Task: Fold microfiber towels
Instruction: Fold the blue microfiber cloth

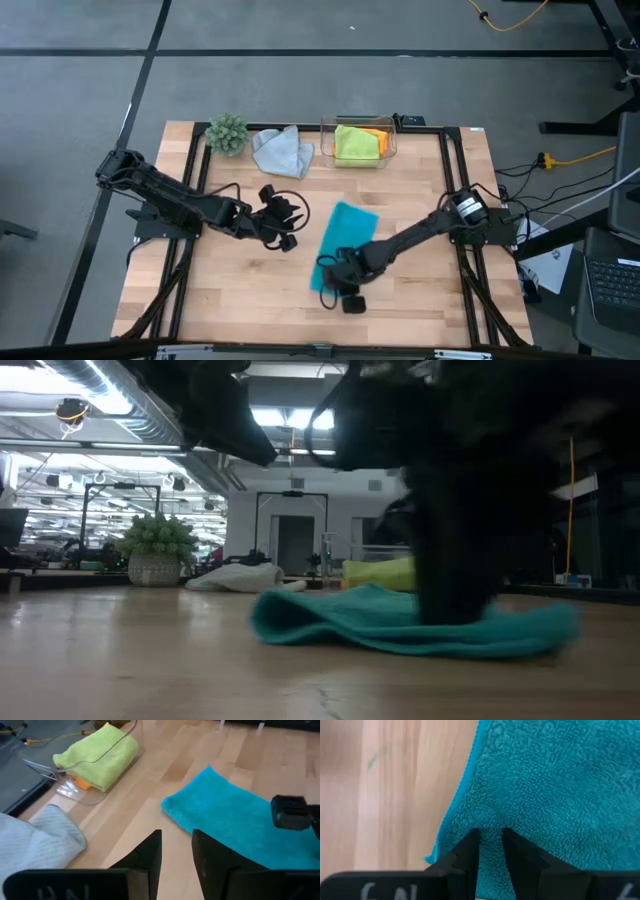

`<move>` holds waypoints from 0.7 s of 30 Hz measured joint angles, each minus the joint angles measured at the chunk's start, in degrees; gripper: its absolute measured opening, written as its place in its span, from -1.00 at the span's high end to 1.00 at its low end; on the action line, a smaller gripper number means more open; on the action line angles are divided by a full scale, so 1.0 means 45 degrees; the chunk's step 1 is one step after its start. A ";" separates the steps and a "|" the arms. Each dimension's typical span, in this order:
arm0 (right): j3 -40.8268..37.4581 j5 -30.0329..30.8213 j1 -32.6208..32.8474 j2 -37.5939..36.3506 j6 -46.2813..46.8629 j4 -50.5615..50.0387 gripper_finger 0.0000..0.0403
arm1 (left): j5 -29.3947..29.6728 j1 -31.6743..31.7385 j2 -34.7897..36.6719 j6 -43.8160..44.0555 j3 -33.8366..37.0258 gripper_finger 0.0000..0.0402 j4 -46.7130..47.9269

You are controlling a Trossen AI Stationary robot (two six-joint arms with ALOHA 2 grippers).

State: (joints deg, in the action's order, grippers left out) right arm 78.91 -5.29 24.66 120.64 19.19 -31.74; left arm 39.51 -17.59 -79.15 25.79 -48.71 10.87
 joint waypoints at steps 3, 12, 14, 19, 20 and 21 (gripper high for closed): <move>-0.0053 0.0645 0.0422 -0.0250 0.0003 -0.0163 0.53 | 0.0003 -0.0175 0.0000 0.0535 0.0000 0.50 -0.0125; 0.0093 0.3662 0.1270 -0.2444 0.2773 -0.2800 0.53 | -0.2079 -0.0908 0.0000 0.1261 0.0000 0.50 -0.0225; -0.0001 0.4528 0.1682 -0.2732 0.3929 -0.3365 0.53 | -0.2581 -0.1162 0.0000 0.1255 0.0000 0.50 -0.0232; 0.0028 0.6613 0.2977 -0.2999 0.4635 -0.3472 0.53 | -0.2921 -0.1705 0.0000 0.1148 0.0000 0.50 -0.0212; 0.0025 0.7037 0.3178 -0.2933 0.4664 -0.3467 0.53 | -0.2922 -0.1771 0.0000 0.0911 0.0000 0.50 -0.0209; 0.0023 0.7427 0.3376 -0.2880 0.4692 -0.3418 0.53 | -0.2919 -0.1803 0.0000 0.0584 0.0000 0.50 -0.0219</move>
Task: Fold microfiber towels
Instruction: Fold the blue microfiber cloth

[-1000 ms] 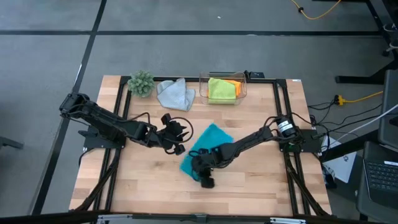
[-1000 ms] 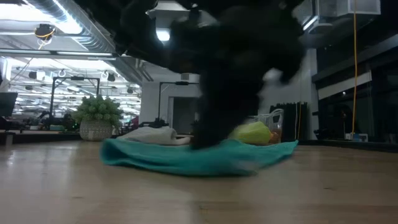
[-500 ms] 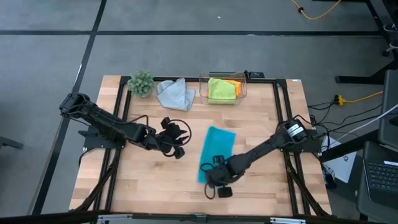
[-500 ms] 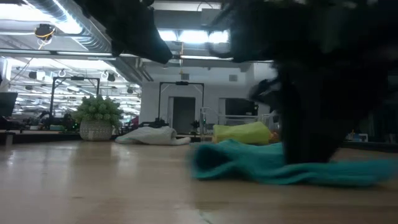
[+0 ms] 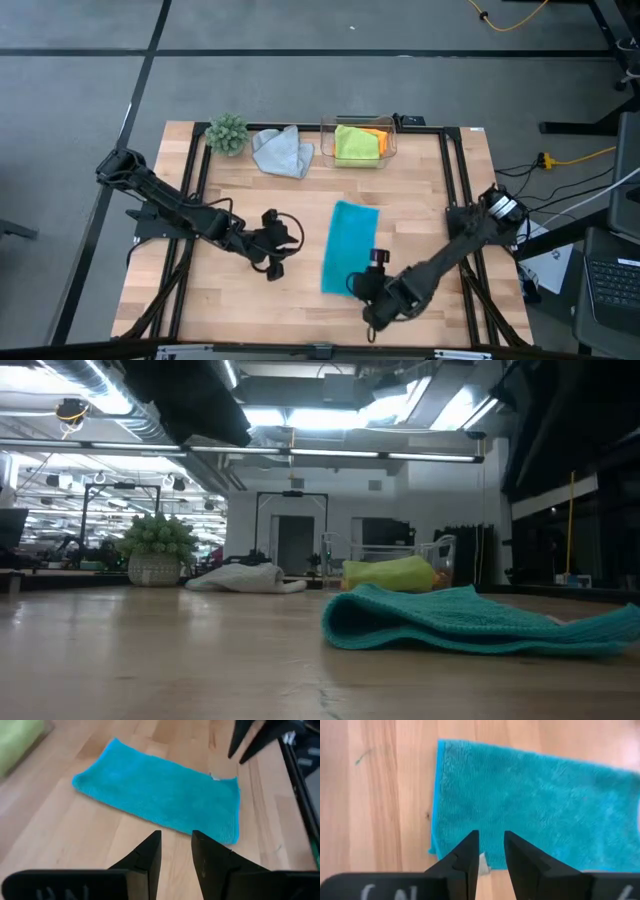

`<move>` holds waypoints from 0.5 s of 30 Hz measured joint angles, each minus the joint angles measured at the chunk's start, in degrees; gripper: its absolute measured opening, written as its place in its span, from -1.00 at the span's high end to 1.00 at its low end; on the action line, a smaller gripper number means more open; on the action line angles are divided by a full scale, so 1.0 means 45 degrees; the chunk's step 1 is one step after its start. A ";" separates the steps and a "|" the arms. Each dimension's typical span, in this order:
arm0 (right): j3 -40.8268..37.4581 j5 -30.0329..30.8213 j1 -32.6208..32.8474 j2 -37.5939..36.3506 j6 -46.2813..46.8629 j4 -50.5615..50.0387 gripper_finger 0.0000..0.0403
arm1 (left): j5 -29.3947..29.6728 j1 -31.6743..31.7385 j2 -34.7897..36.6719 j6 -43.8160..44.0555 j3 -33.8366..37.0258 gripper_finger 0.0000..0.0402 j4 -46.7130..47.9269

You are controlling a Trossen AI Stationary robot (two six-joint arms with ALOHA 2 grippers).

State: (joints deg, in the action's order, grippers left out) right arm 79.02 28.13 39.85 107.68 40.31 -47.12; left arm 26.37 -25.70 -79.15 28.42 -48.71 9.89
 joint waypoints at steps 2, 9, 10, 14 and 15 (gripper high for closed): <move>-0.0003 0.0662 0.0348 0.0030 -0.0004 0.0192 0.53 | 0.0001 -0.0001 0.0000 -0.0810 0.0000 0.50 0.0010; 0.0006 0.0946 0.1135 0.0354 0.0664 0.0816 0.53 | 0.0010 0.0012 0.0000 -0.2723 0.0000 0.50 -0.0019; 0.0011 0.0955 0.1204 0.0430 0.0744 0.0868 0.53 | 0.0010 0.0012 -0.0001 -0.3010 0.0000 0.50 -0.0019; 0.0011 0.1046 0.1337 0.0711 0.1111 0.0947 0.53 | 0.0018 0.0012 0.0000 -0.4045 0.0000 0.50 -0.0040; 0.0011 0.1060 0.1342 0.0760 0.1218 0.0973 0.53 | 0.0015 0.0012 0.0000 -0.4113 0.0000 0.50 -0.0044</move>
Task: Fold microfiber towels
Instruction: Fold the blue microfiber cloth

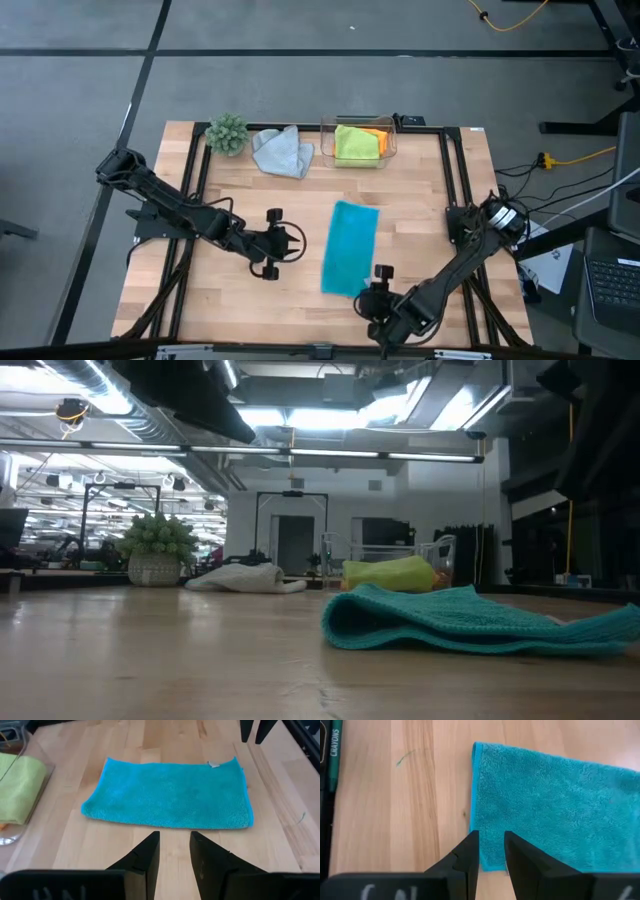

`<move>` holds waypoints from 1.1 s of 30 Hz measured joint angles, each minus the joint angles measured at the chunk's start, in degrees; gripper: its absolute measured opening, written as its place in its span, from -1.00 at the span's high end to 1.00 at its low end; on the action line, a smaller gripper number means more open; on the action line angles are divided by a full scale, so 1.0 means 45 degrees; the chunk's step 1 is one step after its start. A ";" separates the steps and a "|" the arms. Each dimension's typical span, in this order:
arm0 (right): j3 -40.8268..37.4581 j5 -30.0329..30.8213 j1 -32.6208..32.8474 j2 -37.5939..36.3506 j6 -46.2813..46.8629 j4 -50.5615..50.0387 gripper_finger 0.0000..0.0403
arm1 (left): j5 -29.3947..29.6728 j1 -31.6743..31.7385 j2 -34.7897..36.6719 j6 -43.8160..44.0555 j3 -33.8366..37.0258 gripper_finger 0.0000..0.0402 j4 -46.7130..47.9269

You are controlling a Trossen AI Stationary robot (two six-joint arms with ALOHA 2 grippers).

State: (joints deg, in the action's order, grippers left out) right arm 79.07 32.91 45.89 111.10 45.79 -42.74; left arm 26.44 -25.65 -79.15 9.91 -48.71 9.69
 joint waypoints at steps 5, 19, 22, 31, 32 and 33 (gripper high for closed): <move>0.0000 0.0002 -0.0010 0.0173 0.0732 0.0173 0.53 | 0.0003 0.0000 0.0000 -0.0005 0.0000 0.50 -0.0005; 0.0010 -0.1295 -0.0014 0.0173 0.1049 0.0656 0.53 | 0.0103 0.0252 0.0000 -0.0015 -0.0005 0.50 -0.0041; 0.0010 -0.0855 -0.0014 0.0173 0.1163 0.0665 0.53 | 0.0164 0.0450 0.0000 -0.0010 -0.0015 0.50 -0.0062; 0.0015 -0.0213 -0.0019 0.0173 0.1381 0.0701 0.30 | 0.0262 0.0647 0.0000 0.0433 -0.0015 0.45 -0.0085; 0.0015 0.0018 -0.0019 0.0173 0.1161 0.0706 0.25 | 0.0275 0.0651 0.0000 0.0434 -0.0015 0.43 -0.0111; 0.0015 0.0262 -0.0019 0.0173 0.1063 0.0709 0.19 | 0.0344 0.0651 0.0000 0.0432 -0.0015 0.40 -0.0200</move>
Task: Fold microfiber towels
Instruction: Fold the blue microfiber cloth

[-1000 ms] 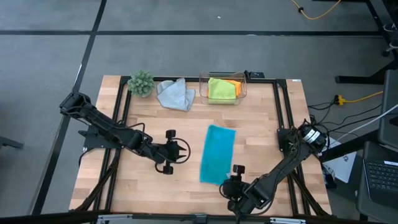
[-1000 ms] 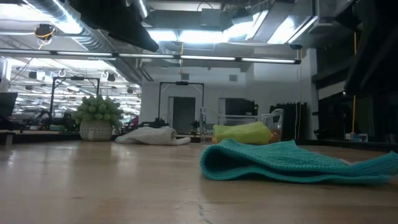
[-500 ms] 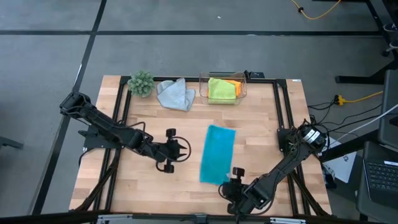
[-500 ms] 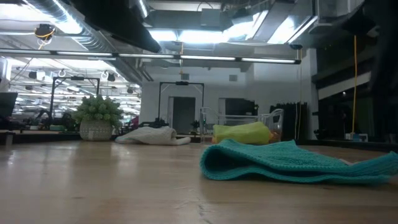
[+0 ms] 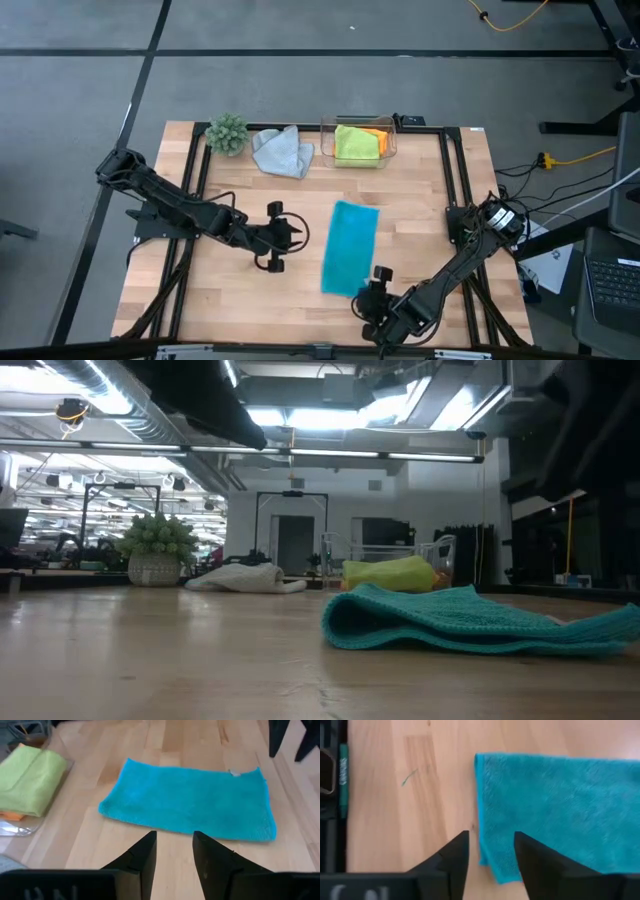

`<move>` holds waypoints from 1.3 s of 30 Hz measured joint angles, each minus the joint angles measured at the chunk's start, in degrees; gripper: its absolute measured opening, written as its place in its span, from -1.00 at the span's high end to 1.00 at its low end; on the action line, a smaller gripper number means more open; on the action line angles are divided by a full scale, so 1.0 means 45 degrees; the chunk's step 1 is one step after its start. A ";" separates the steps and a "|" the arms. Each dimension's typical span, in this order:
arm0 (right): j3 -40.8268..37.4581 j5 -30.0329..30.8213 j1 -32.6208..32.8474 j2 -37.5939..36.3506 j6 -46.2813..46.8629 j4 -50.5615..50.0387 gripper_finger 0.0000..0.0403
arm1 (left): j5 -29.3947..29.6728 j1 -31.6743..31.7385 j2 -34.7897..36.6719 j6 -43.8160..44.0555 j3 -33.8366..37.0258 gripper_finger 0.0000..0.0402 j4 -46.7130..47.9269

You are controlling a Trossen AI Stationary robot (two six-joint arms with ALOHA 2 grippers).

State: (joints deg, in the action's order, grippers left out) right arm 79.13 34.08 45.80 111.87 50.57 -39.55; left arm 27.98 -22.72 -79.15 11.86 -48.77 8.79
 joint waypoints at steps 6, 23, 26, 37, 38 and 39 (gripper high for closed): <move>0.0000 0.0459 -0.0063 0.0000 -0.0029 0.0001 -0.06 | 0.0103 -0.0012 -0.0112 -0.0219 -0.0005 0.23 -0.1335; 0.0010 0.0399 -0.0068 0.0000 -0.0031 0.0000 -0.13 | -0.3384 -0.0087 -0.2402 -0.2520 -0.0005 0.15 -0.6573; 0.0010 0.0079 -0.0068 0.0000 -0.0022 -0.0001 -0.13 | -0.4140 -0.0090 -0.3688 -0.4046 -0.0005 0.15 -0.7820; 0.0010 -0.0504 -0.0063 0.0000 -0.0013 -0.0017 -0.13 | -0.2829 -0.0889 -0.6751 -0.4657 -0.1799 0.15 -0.5612; 0.0010 -0.0504 -0.0063 0.0000 0.0025 -0.0017 -0.13 | -0.2602 -0.0931 -0.6942 -0.4632 -0.2252 0.15 -0.4783; 0.0010 -0.0504 -0.0063 0.0000 0.0053 -0.0015 -0.13 | -0.2388 -0.0955 -0.7113 -0.4486 -0.2719 0.15 -0.3994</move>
State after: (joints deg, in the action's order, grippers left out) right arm 79.18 31.81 45.52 111.87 50.81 -39.62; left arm 17.24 -27.02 -111.16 -8.33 -61.01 -9.18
